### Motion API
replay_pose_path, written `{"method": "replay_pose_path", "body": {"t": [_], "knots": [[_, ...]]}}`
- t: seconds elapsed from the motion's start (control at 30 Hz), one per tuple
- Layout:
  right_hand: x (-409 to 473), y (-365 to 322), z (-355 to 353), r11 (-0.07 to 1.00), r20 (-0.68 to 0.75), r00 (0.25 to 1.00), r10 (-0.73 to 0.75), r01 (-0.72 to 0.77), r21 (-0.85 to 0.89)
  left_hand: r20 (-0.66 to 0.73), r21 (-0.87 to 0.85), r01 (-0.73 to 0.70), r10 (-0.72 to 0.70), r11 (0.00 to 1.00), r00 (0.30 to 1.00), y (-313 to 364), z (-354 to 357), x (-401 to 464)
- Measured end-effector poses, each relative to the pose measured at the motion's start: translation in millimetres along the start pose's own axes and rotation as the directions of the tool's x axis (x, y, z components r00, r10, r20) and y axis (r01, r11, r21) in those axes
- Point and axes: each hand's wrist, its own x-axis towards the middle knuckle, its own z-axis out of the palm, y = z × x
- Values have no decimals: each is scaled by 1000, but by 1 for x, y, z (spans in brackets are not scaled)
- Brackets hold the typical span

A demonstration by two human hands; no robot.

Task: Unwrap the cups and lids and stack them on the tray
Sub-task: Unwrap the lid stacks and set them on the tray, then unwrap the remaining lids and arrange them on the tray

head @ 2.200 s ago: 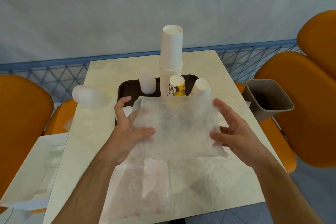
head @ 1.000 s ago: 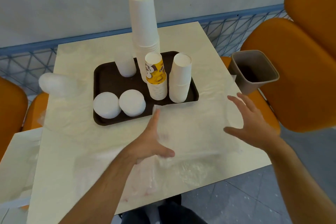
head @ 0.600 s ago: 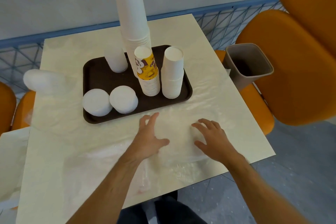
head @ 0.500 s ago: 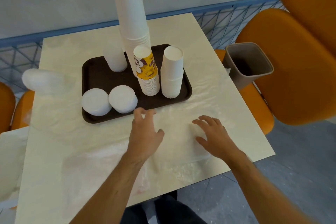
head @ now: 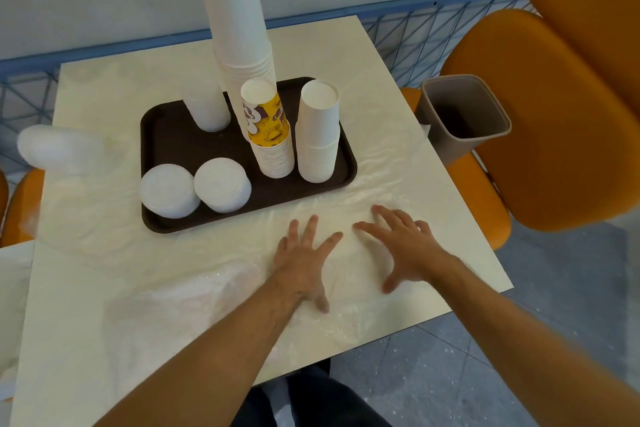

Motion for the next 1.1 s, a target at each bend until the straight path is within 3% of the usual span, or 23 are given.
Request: {"method": "replay_pose_path", "body": {"t": [0.37, 0.47, 0.57, 0.73, 0.9, 1.1], "knots": [[-3, 19, -1, 997, 56, 998, 25, -21, -67, 60, 87, 36, -41, 996, 997, -7, -5, 0], [-6, 11, -6, 999, 46, 998, 40, -40, -10, 40, -10, 5, -4, 1000, 999, -12, -10, -3], [-10, -14, -13, 994, -56, 998, 31, -25, 110, -130, -187, -21, -4, 982, 991, -13, -21, -16], [-15, -80, -37, 972, -206, 979, -5, 53, 230, -395, -466, -33, -175, 884, 902, -30, -33, -55], [-2, -149, -58, 939, -299, 948, -105, 194, 284, -454, -704, -44, -402, 709, 795, -80, -41, -93], [34, -233, -79, 925, -392, 891, -229, 324, 196, -477, -838, -89, -643, 539, 599, -171, -45, -128]]}}
